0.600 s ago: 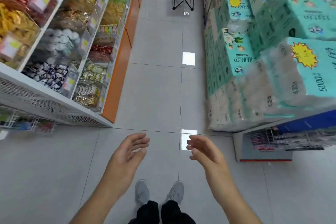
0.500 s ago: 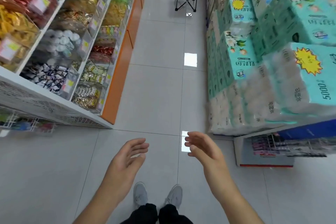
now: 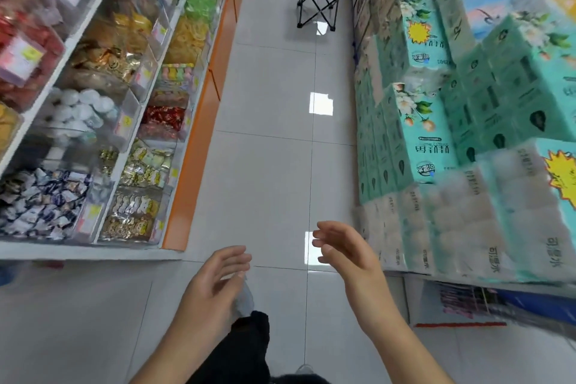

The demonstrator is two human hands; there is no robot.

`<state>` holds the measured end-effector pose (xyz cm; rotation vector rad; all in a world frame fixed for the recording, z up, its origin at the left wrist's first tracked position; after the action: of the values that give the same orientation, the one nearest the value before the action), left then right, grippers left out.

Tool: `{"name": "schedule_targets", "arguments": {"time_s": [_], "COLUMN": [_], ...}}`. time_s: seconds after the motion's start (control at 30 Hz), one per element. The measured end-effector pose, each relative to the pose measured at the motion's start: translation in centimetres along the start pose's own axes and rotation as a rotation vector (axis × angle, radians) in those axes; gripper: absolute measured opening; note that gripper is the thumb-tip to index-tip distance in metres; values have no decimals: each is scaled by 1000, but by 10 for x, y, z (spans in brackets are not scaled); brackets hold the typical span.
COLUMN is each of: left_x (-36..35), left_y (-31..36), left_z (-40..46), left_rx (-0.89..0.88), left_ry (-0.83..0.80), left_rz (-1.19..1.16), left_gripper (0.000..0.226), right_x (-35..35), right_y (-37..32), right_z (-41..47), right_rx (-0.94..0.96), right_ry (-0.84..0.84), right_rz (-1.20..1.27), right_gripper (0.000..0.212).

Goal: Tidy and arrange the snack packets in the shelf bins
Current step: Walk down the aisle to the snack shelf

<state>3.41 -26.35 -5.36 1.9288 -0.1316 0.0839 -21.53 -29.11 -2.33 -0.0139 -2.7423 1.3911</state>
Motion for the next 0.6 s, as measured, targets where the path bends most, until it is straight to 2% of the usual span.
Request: {"name": "schedule_targets", "arguments": {"time_s": [0.3, 0.6], "left_x": [-5, -46], "left_y": [118, 167], "left_z": [203, 354], "left_rx": [-158, -118], "left_ry": [-132, -41], "left_rz": [41, 67], "left_gripper": [33, 32], "right_x": [15, 53], "right_y": [-67, -165], "right_z": [98, 280], "right_rx": [-29, -28], "right_ry": [94, -3], "right_rz": [86, 49], "right_gripper": [31, 31]}}
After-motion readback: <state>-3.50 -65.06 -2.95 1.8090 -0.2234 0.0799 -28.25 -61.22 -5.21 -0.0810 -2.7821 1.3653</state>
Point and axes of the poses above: each hand's wrist, its own z-axis towards the middle knuckle, its own x-axis out of the back of the hand, y = z × x, the point moved 4 cm from there along z, towards the middle knuckle, and after that the axes turned 10 degrees about -x, right-handed, at the moved point
